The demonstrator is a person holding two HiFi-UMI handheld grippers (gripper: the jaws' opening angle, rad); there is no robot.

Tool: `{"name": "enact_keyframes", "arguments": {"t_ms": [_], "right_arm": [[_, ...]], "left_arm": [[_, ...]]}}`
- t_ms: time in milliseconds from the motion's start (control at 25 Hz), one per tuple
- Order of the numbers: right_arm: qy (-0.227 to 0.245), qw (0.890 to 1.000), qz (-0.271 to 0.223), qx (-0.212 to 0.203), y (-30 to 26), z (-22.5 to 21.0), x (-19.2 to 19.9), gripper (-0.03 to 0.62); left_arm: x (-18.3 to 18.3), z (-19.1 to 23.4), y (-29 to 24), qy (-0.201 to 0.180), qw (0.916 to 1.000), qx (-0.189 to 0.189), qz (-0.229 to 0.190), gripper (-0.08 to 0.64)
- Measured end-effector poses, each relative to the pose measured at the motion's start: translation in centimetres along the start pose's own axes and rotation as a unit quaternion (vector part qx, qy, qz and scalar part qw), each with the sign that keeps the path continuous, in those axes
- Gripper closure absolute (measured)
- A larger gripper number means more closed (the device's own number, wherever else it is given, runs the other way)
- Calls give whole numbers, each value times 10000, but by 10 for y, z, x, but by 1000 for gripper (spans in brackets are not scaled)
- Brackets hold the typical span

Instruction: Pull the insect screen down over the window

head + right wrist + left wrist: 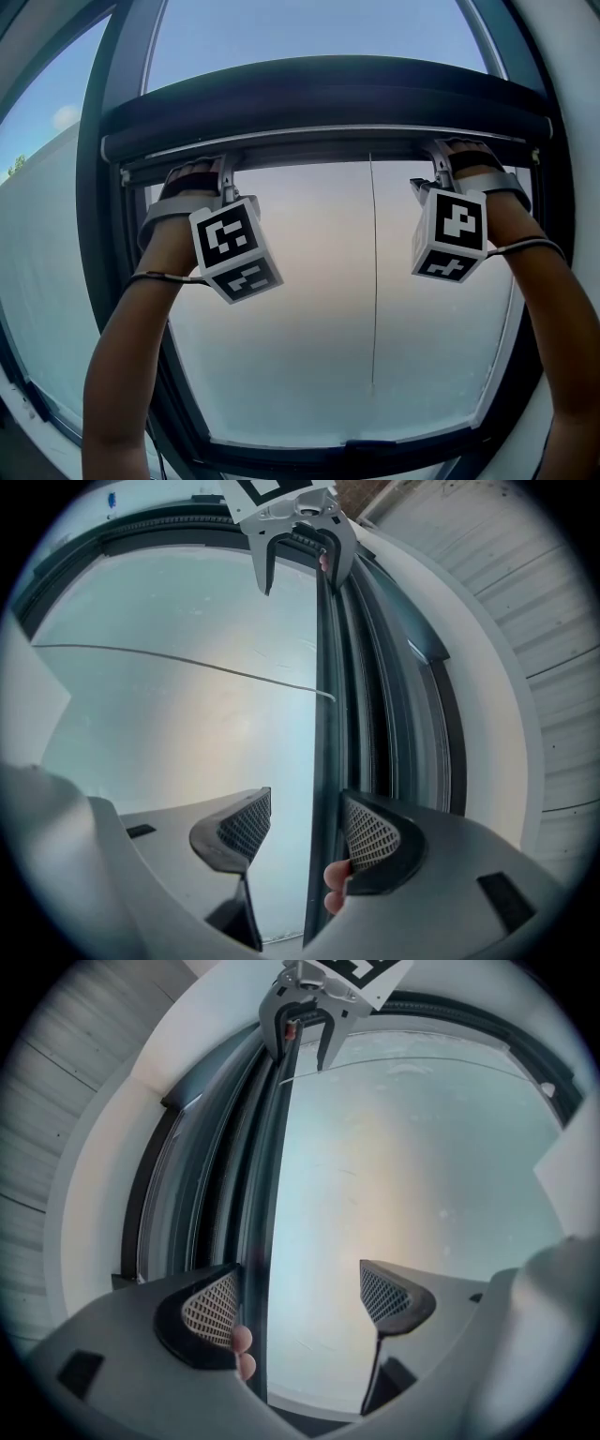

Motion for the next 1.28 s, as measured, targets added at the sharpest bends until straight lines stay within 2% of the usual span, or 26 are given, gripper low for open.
{"name": "enact_keyframes", "arguments": {"t_ms": [200, 560, 880, 1000, 1280], "right_arm": [[-20, 9999, -10, -139, 1, -3, -2, 374], [44, 9993, 50, -366, 19, 30, -8, 374], [-59, 9988, 159, -466, 32, 54, -11, 374], [-95, 9988, 135, -461, 37, 64, -10, 374], [-99, 9985, 66, -537, 45, 76, -9, 374]], "left_arm": [[0, 2, 0, -27, 9999, 113, 119, 160], [5, -31, 18, -184, 9988, 422, 146, 166], [9, -58, 30, -230, 9981, 572, -35, 166], [8, -69, 34, -224, 9984, 514, -83, 166], [8, -81, 40, -85, 9978, 650, -130, 166]]}}
Point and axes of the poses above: the fingertips, and each gripper's own axes: y backward along the fingers, z to its left, x out of its underside, the point moved 10 cm from there along y, backward along the fingers, and after that the axes turned 1 degree about -z, right-handed, at the moved point
